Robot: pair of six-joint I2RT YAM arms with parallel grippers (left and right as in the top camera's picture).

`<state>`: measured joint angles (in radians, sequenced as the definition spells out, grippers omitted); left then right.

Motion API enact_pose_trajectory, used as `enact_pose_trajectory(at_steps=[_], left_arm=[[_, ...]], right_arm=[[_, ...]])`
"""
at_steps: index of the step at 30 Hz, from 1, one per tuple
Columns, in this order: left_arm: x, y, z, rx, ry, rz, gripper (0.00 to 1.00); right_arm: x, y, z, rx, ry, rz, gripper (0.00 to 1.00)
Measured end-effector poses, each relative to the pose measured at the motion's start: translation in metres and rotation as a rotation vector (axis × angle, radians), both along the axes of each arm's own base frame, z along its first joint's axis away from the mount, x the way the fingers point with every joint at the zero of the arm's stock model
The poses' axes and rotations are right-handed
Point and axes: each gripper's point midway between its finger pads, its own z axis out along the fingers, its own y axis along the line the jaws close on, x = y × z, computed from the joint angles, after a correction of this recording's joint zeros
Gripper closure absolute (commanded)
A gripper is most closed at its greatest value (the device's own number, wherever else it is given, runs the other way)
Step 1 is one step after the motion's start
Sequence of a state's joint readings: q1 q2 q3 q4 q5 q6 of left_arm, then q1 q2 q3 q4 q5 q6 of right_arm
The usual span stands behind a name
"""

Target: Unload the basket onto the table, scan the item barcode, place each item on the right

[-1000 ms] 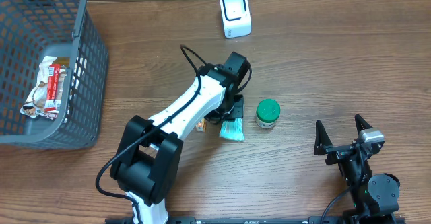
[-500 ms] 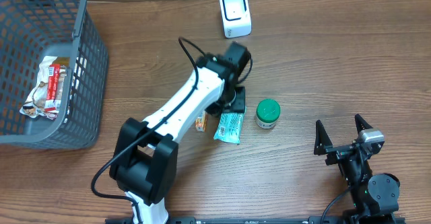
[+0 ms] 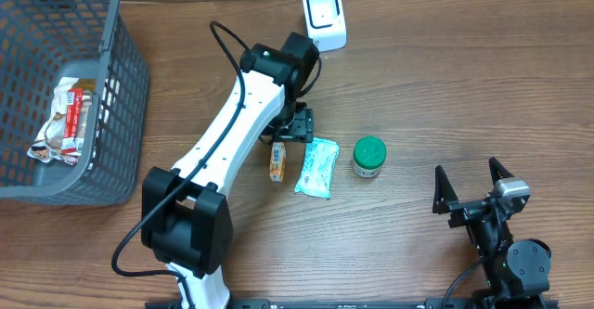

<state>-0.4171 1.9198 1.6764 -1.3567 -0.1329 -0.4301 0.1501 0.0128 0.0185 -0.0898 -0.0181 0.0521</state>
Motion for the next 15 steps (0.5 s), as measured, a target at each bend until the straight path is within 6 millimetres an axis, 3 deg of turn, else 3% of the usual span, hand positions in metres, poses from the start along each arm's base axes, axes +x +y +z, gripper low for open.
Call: enact_pose_trajectory(at_steps=[4,7,12,15], left_arm=[[-0.009,0.005,-0.020,0.021,0.035,-0.003,0.18],[-0.016,0.006,-0.041,0.020,0.051,-0.010,0.30],[-0.027,0.009,-0.074,0.011,0.071,-0.014,0.40],[-0.030,0.009,-0.088,0.004,0.066,-0.012,0.59]], right_arm=[[0.000,0.000,0.000,0.000,0.000,0.000,0.00],[0.000,0.000,0.000,0.000,0.000,0.000,0.00],[0.000,0.000,0.000,0.000,0.001,0.000,0.00],[0.000,0.000,0.000,0.000,0.000,0.000,0.00]])
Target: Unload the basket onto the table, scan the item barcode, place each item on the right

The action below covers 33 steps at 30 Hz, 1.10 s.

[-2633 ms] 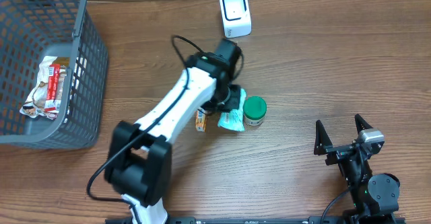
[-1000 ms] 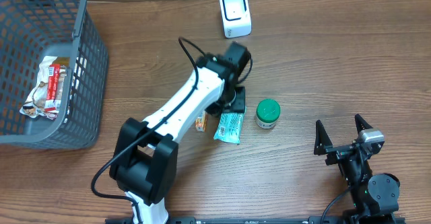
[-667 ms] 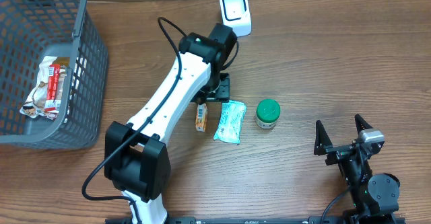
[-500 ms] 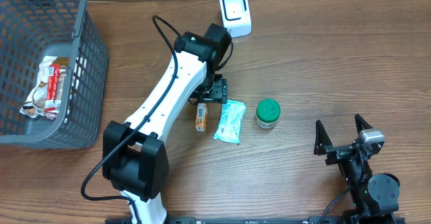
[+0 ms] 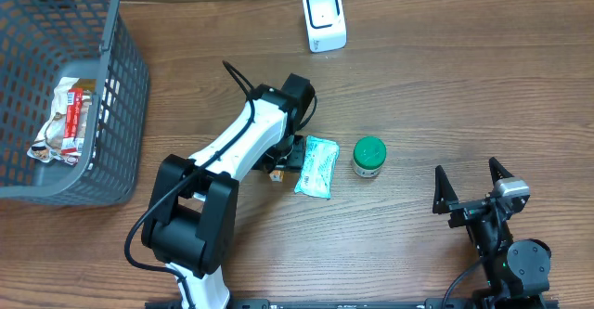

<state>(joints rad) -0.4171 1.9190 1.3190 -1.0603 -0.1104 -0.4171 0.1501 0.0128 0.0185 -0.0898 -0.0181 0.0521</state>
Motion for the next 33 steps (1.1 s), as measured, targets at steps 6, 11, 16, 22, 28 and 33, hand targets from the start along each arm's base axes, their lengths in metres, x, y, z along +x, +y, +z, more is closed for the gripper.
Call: enact_pose_trajectory(at_steps=[6,11,16,22,28,33], left_arm=[[0.004,-0.003,-0.007,-0.018,-0.026,0.001,0.82],[0.007,-0.012,-0.008,-0.068,-0.031,0.005,0.83],[0.005,-0.022,-0.008,-0.120,-0.017,0.008,0.83],[0.000,-0.032,-0.008,-0.157,0.000,-0.002,0.82],[-0.008,-0.051,-0.008,-0.204,0.018,-0.037,0.84],[-0.011,-0.064,-0.008,-0.234,0.021,-0.062,0.84]], right_arm=[[0.000,0.000,0.000,0.000,0.000,0.000,0.00],[0.000,0.000,0.000,0.000,0.000,0.000,0.00],[0.000,0.000,0.000,0.001,0.001,0.000,0.00],[0.000,0.000,0.000,0.000,0.000,0.000,0.00],[0.000,0.000,0.000,0.000,0.000,0.000,0.00],[0.000,0.000,0.000,0.000,0.000,0.000,0.00]])
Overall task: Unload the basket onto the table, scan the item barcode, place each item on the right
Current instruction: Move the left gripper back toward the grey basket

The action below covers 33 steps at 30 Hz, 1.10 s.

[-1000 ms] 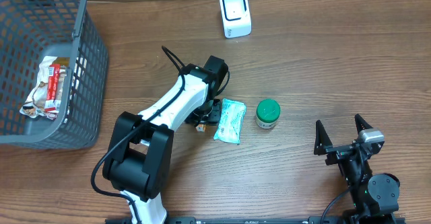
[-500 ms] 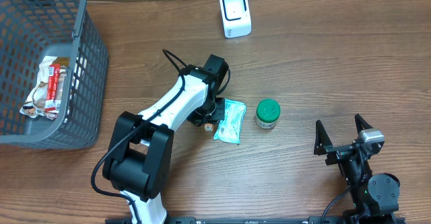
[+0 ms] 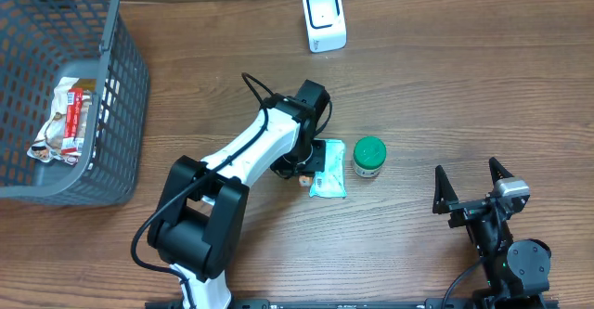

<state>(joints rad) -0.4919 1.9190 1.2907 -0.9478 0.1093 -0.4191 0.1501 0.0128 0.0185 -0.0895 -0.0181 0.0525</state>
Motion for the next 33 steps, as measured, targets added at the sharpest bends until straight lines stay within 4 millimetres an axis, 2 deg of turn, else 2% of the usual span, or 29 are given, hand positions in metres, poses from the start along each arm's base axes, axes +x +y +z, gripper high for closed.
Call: enact_pose_trajectory(at_steps=[4,13,16,21,30,33], left_arm=[[0.000,-0.003,0.000,-0.004,-0.003,-0.006,0.83],[0.012,0.007,-0.001,0.057,-0.065,-0.005,0.81],[0.015,0.007,-0.001,0.062,-0.077,-0.006,0.74],[0.015,0.008,-0.001,0.065,-0.081,-0.006,0.55],[0.012,0.010,0.000,0.074,-0.064,-0.002,0.42],[0.012,0.012,0.011,0.087,-0.049,0.000,0.41]], right_arm=[[0.000,0.000,0.000,0.000,0.000,0.000,0.00],[0.000,0.000,0.000,0.000,0.001,0.000,0.00],[0.000,0.000,0.000,0.000,0.000,0.000,0.00],[0.000,0.000,0.000,-0.001,0.001,0.000,0.00],[0.000,0.000,0.000,0.000,0.001,0.000,0.00],[0.000,0.000,0.000,-0.001,0.001,0.000,0.00]])
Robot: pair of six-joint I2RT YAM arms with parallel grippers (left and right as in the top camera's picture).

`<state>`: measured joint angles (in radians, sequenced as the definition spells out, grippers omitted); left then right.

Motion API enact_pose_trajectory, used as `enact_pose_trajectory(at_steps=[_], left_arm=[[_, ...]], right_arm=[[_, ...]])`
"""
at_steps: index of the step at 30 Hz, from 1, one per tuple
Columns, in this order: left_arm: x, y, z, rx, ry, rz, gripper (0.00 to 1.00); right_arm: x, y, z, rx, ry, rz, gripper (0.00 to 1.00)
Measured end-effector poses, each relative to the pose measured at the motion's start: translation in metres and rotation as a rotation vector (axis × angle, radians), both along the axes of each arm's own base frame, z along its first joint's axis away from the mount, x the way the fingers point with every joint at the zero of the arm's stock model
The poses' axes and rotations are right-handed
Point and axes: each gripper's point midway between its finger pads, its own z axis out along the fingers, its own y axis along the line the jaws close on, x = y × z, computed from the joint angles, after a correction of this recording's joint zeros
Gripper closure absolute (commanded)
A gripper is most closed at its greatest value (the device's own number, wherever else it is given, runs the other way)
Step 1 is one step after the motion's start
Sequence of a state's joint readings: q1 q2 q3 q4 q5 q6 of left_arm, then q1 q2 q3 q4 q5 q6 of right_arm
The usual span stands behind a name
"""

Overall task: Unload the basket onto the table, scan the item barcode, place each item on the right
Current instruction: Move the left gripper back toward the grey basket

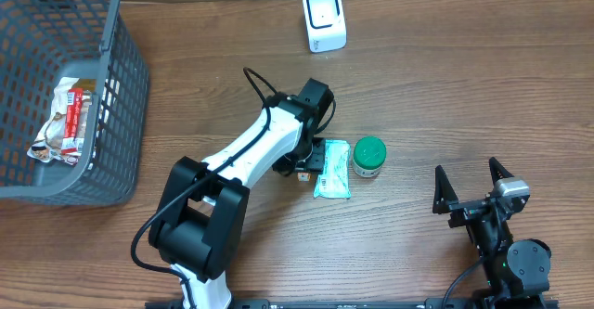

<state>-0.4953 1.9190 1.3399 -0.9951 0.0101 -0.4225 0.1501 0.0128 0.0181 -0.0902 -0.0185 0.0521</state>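
My left gripper (312,160) is low over the table's middle, and its wrist hides the jaws. Just under its near side peeks a small orange box (302,175). A teal packet (332,171) lies against the gripper's right side. Right of the packet, touching or nearly touching it, stands a jar with a green lid (369,155). The white barcode scanner (324,19) stands at the far edge, well away from the left gripper. My right gripper (469,188) rests open at the near right with nothing in it.
A grey plastic basket (125,86) fills the far left, with snack packets (67,119) lying inside. The left arm (246,151) stretches diagonally from its base at the near edge. A black cable (255,79) loops above the wrist.
The teal packet has shifted slightly away from me and to the right, closer to the green-lidded jar. The left gripper and orange box barely moved. The right arm stayed still.
The left gripper hovered beyond the orange box, with the teal packet beside it. It then came down over the box. Later gripper and box stood further right, with the packet pushed towards the jar, where it now lies closer still.
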Motion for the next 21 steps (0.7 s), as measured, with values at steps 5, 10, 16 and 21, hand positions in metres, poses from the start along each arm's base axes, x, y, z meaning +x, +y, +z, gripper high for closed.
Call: enact_pose_trajectory(at_steps=[5,10,16,21], left_arm=[[0.039,-0.002,0.052,-0.027,-0.092,0.019,0.42],[0.085,0.024,0.118,0.025,-0.254,0.034,0.41],[0.126,0.091,0.212,0.212,-0.496,0.113,0.18],[0.147,0.147,0.293,0.312,-0.705,0.195,0.10]], right_arm=[[0.000,0.000,0.000,0.000,0.000,0.000,0.00],[0.000,0.000,0.000,0.000,0.000,0.000,0.00],[0.000,0.000,0.000,0.000,-0.001,0.000,0.00],[0.000,0.000,0.000,0.000,-0.001,0.000,0.00]])
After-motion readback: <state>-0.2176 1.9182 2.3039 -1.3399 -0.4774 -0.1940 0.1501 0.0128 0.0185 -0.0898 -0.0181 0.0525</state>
